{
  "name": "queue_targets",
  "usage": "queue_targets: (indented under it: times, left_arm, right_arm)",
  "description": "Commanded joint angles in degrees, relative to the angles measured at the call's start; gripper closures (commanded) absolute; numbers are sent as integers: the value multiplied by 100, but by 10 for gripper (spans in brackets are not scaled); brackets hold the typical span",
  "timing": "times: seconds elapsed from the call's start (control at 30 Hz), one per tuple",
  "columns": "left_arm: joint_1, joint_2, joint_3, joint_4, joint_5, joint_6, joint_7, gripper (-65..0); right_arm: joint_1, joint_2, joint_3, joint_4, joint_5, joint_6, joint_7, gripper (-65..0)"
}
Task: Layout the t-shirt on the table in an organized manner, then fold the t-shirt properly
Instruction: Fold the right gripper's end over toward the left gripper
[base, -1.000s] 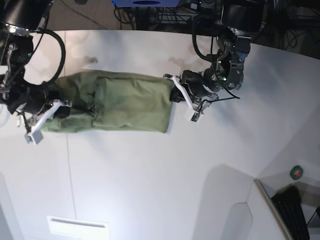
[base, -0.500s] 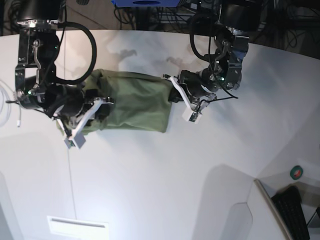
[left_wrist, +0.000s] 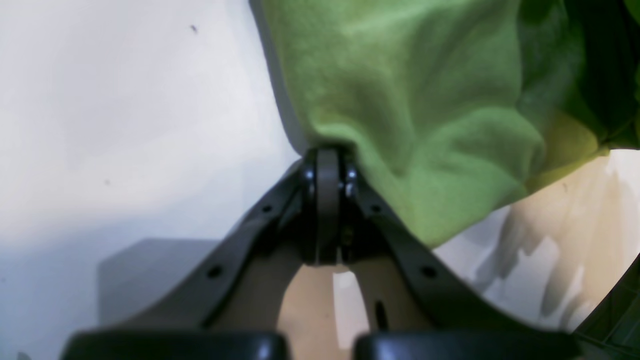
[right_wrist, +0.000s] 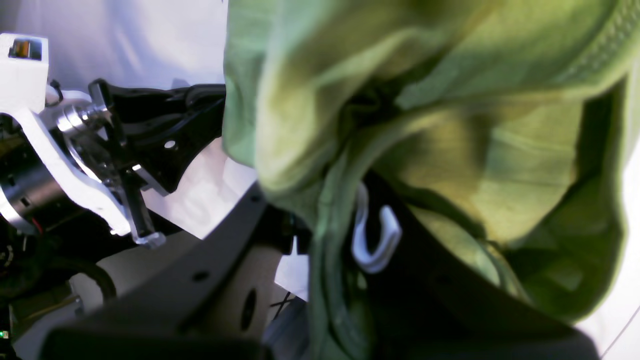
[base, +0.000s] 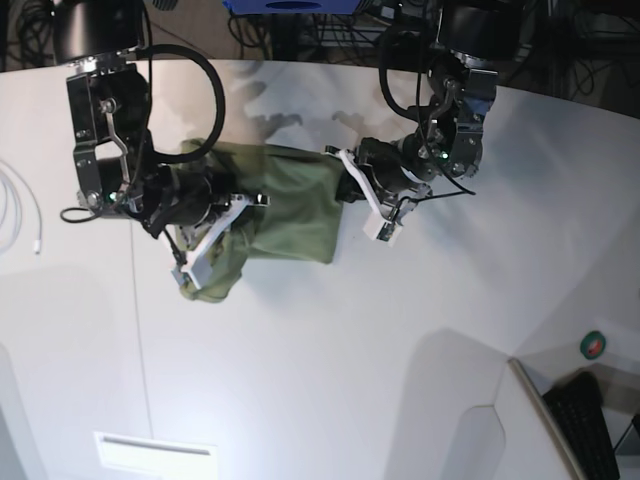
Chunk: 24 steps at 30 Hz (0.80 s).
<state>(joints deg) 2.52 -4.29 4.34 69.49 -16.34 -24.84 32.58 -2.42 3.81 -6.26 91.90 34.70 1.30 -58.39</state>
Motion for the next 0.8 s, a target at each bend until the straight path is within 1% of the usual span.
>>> queue_targets:
  times: [0.0, 0.13, 0.27, 0.4, 0.5, 0.63, 0.77]
  left_arm:
    - [-55, 3, 1, 106, -67, -35, -71, 0]
    - [-55, 3, 1, 106, -67, -35, -71, 0]
    - [-55, 3, 1, 106, -67, -35, -71, 0]
    - [-55, 3, 1, 106, -67, -35, -71, 0]
    - [-55, 3, 1, 106, -67, -35, -71, 0]
    - [-55, 3, 1, 106, -67, -35, -71, 0]
    - [-55, -6, 1, 106, -67, -35, -71, 0]
  right_arm:
    - [96, -8, 6, 81, 113, -3, 94, 0]
    - [263, -17, 6, -315, 121, -3, 103, 0]
    - [360, -192, -20, -544, 121, 24, 50, 0]
    - [457, -175, -644, -544, 121, -11, 50, 0]
    - [474, -201, -899, -596, 121, -20, 85, 0]
    - [624, -210, -917, -816, 121, -266, 138, 0]
    - [712, -210, -908, -1036, 121, -275, 358, 0]
